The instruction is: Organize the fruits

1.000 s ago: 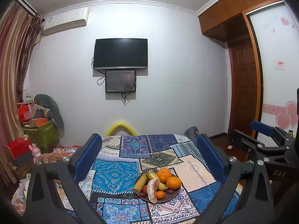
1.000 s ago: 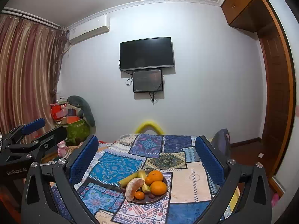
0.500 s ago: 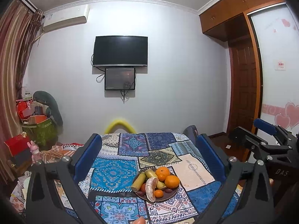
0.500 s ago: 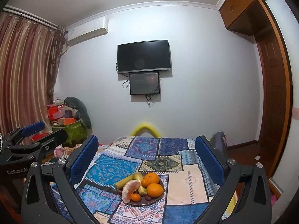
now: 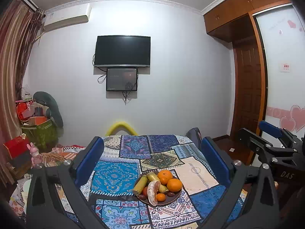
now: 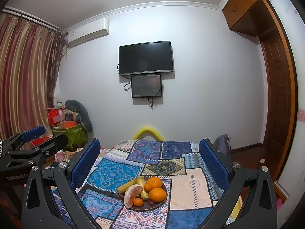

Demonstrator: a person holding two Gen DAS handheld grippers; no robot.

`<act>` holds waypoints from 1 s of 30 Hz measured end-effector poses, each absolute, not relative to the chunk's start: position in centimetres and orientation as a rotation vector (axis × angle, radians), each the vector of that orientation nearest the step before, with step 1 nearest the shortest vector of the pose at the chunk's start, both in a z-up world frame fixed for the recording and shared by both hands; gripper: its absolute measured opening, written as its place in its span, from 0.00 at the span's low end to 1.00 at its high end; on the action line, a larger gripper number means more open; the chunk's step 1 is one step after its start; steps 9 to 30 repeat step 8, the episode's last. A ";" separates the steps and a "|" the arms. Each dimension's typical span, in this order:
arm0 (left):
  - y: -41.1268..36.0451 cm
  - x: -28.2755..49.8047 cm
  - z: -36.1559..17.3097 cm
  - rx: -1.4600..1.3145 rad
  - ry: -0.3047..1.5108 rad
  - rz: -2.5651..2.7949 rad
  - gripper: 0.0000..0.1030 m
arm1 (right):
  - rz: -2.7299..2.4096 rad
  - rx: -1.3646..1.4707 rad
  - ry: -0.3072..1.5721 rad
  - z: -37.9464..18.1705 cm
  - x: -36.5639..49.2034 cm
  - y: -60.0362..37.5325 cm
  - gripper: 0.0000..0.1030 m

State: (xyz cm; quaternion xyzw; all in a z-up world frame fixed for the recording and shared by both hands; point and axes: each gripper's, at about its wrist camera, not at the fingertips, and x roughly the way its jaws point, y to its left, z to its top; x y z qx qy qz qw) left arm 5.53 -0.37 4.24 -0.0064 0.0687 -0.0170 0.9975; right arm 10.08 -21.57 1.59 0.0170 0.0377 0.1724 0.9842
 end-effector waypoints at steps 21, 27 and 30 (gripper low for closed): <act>-0.4 5.7 4.0 -0.016 0.147 -0.041 1.00 | 0.347 0.034 0.079 1.5 10.2 -21.6 1.00; -0.4 5.7 4.0 -0.016 0.147 -0.041 1.00 | 0.347 0.034 0.079 1.5 10.2 -21.6 1.00; -0.4 5.7 4.0 -0.016 0.147 -0.041 1.00 | 0.347 0.034 0.079 1.5 10.2 -21.6 1.00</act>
